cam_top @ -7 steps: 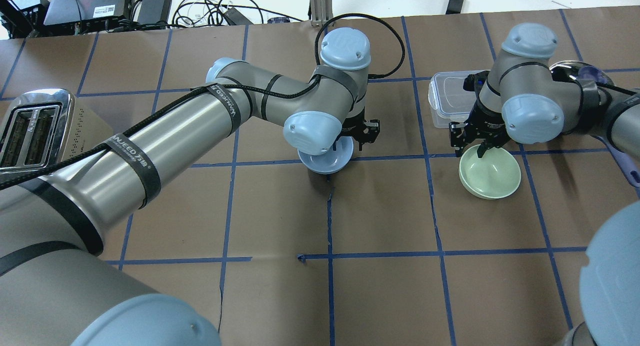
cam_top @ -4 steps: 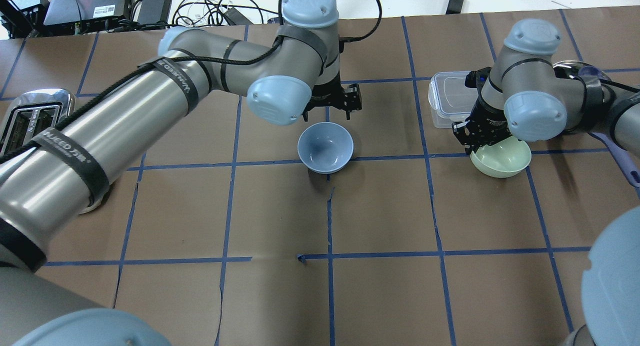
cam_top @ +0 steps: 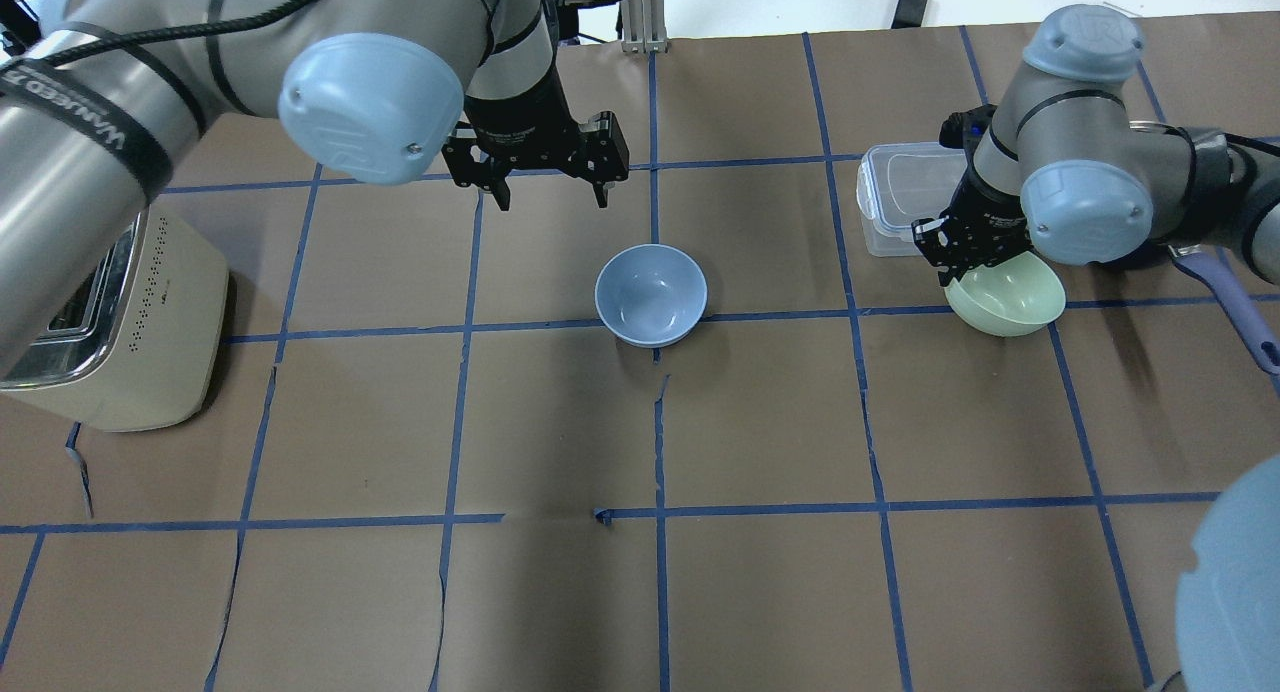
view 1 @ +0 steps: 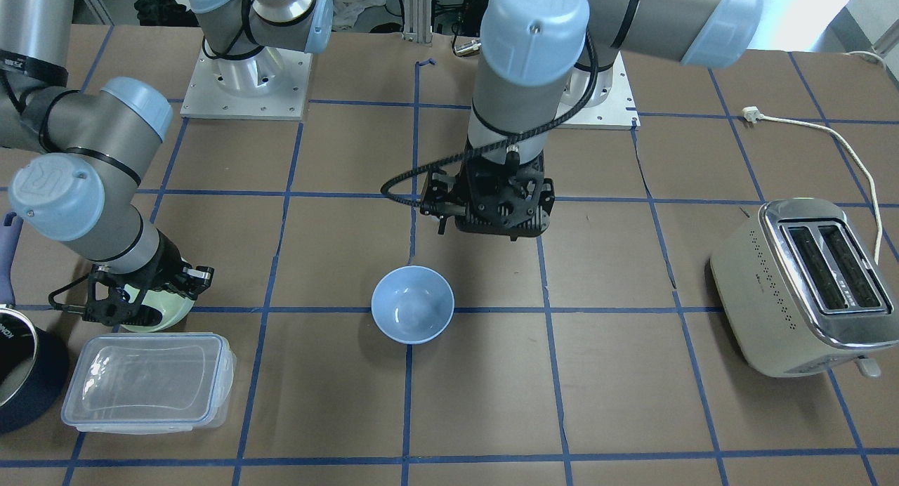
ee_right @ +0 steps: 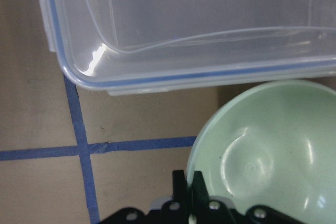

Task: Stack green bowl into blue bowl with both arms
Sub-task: 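Set the blue bowl down mid-table and raise the left gripper away, then carry the green bowl with the right gripper over the blue bowl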

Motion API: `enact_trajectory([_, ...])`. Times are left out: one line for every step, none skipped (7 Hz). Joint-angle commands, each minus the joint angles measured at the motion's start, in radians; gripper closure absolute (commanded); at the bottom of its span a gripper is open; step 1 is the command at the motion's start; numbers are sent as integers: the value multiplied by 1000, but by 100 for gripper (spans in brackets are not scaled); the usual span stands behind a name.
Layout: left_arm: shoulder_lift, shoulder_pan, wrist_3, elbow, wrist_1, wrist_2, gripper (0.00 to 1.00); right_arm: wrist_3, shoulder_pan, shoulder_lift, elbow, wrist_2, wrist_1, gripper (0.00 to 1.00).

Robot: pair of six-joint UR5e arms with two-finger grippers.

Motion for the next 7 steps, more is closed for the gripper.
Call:
enact_trajectory([73, 12, 18, -25, -24, 5, 0, 13, 22, -40, -3, -3, 19, 100])
enact_trajectory([110, 36, 18, -56, -60, 55, 0, 84, 57, -64, -3, -7, 19, 100])
enact_trajectory([133, 102, 18, -60, -66, 52, 0, 161, 131, -83, -6, -10, 10, 100])
enact_trajectory([154, 174, 27, -59, -65, 51, 0, 207, 200, -83, -7, -13, -33, 100])
enact_trajectory([168, 204, 36, -67, -65, 46, 0, 221, 252, -85, -9, -15, -77, 100])
enact_trajectory([172, 202, 55, -62, -62, 46, 0, 250, 312, -82, -9, -42, -116, 100])
enact_trajectory([170, 208, 102, -65, -62, 48, 0, 250, 397, -76, -15, -73, -151, 100])
